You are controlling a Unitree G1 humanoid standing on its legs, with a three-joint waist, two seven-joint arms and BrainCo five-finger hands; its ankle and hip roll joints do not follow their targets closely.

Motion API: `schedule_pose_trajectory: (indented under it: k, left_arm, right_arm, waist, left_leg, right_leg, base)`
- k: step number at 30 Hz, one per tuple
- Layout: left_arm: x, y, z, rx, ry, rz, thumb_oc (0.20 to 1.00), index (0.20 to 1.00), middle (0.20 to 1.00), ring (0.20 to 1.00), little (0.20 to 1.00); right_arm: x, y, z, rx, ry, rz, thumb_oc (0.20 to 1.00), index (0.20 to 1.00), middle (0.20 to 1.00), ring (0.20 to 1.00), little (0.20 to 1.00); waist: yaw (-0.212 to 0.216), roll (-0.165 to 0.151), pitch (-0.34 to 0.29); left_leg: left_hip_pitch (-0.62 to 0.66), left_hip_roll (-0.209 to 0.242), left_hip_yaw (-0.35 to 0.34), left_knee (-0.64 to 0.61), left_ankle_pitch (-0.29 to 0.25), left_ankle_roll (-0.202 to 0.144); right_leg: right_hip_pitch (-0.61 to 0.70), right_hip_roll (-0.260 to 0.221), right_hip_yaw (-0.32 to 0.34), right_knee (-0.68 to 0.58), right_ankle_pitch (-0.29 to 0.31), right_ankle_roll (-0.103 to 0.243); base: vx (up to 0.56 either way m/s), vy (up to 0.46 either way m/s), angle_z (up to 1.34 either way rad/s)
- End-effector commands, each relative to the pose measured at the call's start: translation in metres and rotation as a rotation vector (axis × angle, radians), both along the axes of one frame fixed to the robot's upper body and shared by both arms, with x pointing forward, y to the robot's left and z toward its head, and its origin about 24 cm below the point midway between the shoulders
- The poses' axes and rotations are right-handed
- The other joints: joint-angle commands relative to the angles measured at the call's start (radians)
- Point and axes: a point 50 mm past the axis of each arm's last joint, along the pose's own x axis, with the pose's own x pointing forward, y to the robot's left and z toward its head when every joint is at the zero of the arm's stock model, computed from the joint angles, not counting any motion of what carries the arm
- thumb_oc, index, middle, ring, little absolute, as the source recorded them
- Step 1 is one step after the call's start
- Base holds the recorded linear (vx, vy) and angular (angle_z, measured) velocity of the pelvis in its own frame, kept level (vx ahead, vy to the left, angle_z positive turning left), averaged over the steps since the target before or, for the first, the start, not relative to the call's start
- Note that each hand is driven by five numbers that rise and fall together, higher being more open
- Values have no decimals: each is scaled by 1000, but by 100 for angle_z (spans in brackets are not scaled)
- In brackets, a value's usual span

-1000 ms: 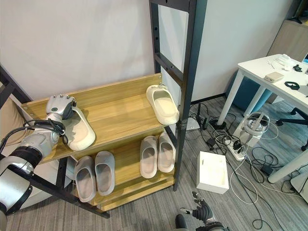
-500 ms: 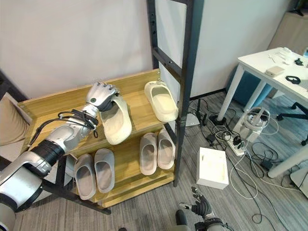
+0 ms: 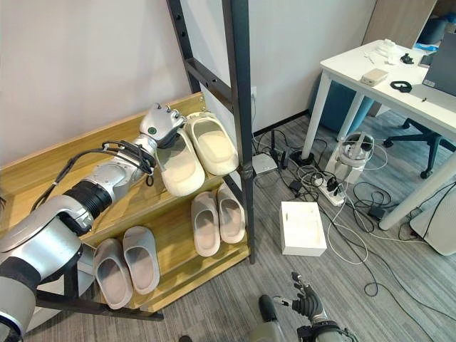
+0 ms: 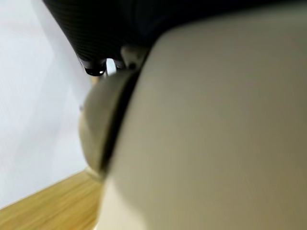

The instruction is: Arrange the slippers neatly on the shoe rack.

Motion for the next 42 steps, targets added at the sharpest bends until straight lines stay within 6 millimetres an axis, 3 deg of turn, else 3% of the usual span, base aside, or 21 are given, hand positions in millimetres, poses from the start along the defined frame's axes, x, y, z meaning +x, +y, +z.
schedule_pose_trajectory:
  k: [1, 8, 9, 17, 21, 29, 37, 39, 42]
  left_arm:
    - [6, 17, 81, -42, -228, 88, 200, 200, 200, 200, 200]
    - [8, 38, 69, -53, -183, 165, 200, 200, 200, 200, 200]
    - [8, 38, 65, -55, -164, 171, 1000, 1000, 1000, 1000, 1000]
    - [8, 30, 65, -97, -144, 145, 1000, 1000, 1000, 1000, 1000]
    - [0, 18, 71, -89, -154, 59, 1000, 1000, 1000, 1000, 1000]
    - [-18, 10, 55, -239, -71, -61, 1000, 1000, 1000, 1000, 1000]
    - [-30, 11, 47, -313, -20, -116, 1000, 1000, 1000, 1000, 1000]
    - [-37, 13, 44, -392, 11, -163, 1000, 1000, 1000, 1000, 1000]
    - [-45, 19, 9, -872, 229, -264, 1000, 1000, 1000, 1000, 1000]
  right_arm:
    - [23, 1, 23, 38, -153, -4, 1000, 1000, 1000, 1000, 1000]
    - [14, -1, 19, 38, -130, -11, 1000, 1000, 1000, 1000, 1000]
    - [12, -1, 18, 35, -124, -8, 1000, 1000, 1000, 1000, 1000]
    - [11, 0, 15, 32, -103, -21, 1000, 1000, 1000, 1000, 1000]
    - [12, 3, 11, 49, -85, -44, 1000, 1000, 1000, 1000, 1000]
    - [11, 10, 2, 58, -38, -68, 1000, 1000, 1000, 1000, 1000]
    - [10, 12, -3, 61, -10, -78, 1000, 1000, 1000, 1000, 1000]
    - [9, 13, -5, 61, 0, -82, 1000, 1000, 1000, 1000, 1000]
    - [8, 16, -10, 54, 32, -78, 1000, 1000, 1000, 1000, 1000]
  waist:
    - [-29, -35, 47]
    - [-27, -37, 41]
    - [-21, -38, 42]
    - [5, -43, 44]
    - [40, -46, 46]
    - [91, -57, 46]
    - [114, -57, 41]
    - [119, -56, 40]
    - [129, -54, 34]
  left_leg:
    - [103, 31, -12, 1, -81, -34]
    - [112, 36, -17, 1, -79, -35]
    - [113, 35, -20, 1, -80, -35]
    - [111, 33, -39, 1, -78, -34]
    - [108, 30, -58, 1, -81, -31]
    - [105, 23, -93, 1, -78, -25]
    - [104, 21, -103, 1, -76, -23]
    - [105, 20, -106, 1, -75, -22]
    - [108, 15, -111, 1, -70, -19]
  right_leg:
    - [76, -16, -18, 15, -116, 57]
    - [88, -11, -26, 14, -121, 54]
    - [93, -10, -31, 13, -122, 53]
    - [111, -12, -53, 11, -128, 50]
    - [128, -16, -73, 10, -134, 47]
    - [158, -19, -102, 7, -140, 37]
    - [170, -21, -115, 6, -141, 36]
    - [173, -23, -117, 6, -141, 34]
    - [179, -24, -119, 3, -136, 29]
  base:
    - [0, 0, 0]
    - [7, -7, -1]
    - [0, 0, 0]
    - [-2, -3, 1]
    - [-15, -10, 14]
    - [-15, -11, 18]
    - [-7, -3, 5]
    - [0, 0, 0]
    - [5, 6, 2]
